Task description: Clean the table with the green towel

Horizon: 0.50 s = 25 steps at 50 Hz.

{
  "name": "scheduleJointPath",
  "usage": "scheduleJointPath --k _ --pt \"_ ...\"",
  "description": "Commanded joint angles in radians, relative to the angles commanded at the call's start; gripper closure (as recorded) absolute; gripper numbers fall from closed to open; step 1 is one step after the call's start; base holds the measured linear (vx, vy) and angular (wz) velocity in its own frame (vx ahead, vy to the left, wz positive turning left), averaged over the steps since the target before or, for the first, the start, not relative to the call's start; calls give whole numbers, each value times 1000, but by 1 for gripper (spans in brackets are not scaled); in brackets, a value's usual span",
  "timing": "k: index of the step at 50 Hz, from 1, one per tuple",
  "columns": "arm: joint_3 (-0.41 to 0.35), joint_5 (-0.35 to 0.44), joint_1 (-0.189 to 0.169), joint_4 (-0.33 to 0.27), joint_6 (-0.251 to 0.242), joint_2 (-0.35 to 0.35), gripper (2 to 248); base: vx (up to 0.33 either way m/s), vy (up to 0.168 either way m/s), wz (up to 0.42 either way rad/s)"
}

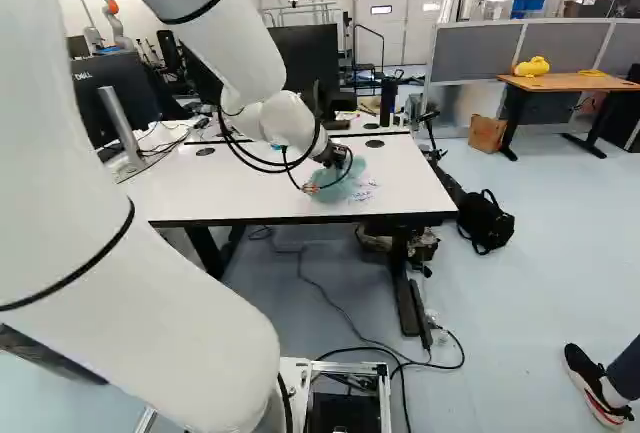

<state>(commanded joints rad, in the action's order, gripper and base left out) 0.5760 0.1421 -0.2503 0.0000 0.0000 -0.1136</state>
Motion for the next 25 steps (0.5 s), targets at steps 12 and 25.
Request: scheduleJointPath --k 12,25 --pt "-38 0 -40 0 0 -41 206 0 0 0" --pt "-69 0 -89 0 0 -74 206 0 0 0"
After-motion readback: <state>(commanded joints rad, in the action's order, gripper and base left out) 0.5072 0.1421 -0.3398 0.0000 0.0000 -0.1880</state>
